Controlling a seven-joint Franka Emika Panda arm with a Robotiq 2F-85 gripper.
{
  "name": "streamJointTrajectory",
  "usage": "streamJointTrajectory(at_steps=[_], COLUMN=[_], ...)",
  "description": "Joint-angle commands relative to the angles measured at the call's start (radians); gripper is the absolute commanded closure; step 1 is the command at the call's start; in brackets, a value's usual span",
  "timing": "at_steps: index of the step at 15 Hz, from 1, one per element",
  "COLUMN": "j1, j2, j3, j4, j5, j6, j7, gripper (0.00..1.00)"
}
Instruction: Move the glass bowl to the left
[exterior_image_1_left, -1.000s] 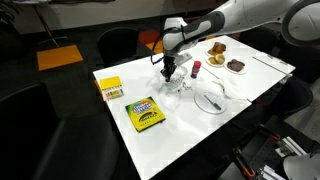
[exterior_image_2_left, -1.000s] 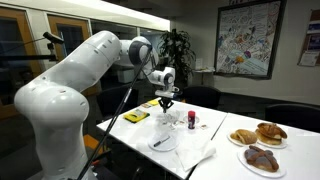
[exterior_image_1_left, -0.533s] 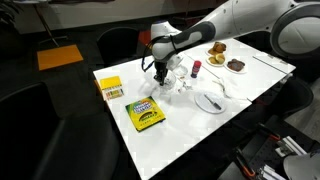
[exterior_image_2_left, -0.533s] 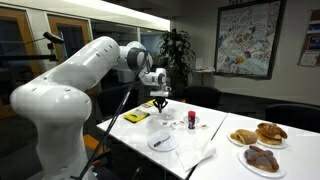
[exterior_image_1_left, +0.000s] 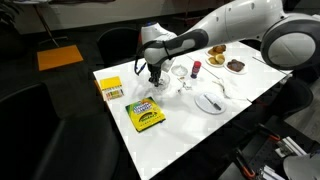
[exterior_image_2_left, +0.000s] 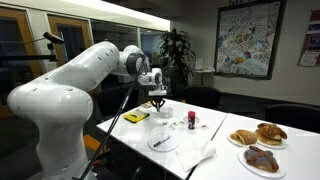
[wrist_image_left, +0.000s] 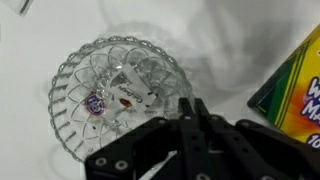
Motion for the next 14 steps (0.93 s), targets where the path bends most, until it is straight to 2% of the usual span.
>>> streamJointTrajectory(at_steps=[1, 4, 9, 10, 12, 14], j1=[0.001, -0.011, -0.007, -0.008, -0.006, -0.003], j2=[0.013, -0.028, -0.027, -0.026, -0.025, -0.027], j3=[0.036, 0.085, 0.123, 0.124, 0.121, 0.114], j4=[0.018, -0.035, -0.04, -0.041, -0.046, -0.059], j5=[0.034, 0.061, 0.058, 0.056, 0.054, 0.048], j6=[-0.079, -0.089, -0.094, -0.089, -0.084, -0.072], j7=[-0.037, -0.054, -0.019, -0.009, 0.003, 0.022], gripper=[0.98, 0.98, 0.98, 0.68, 0.62, 0.48])
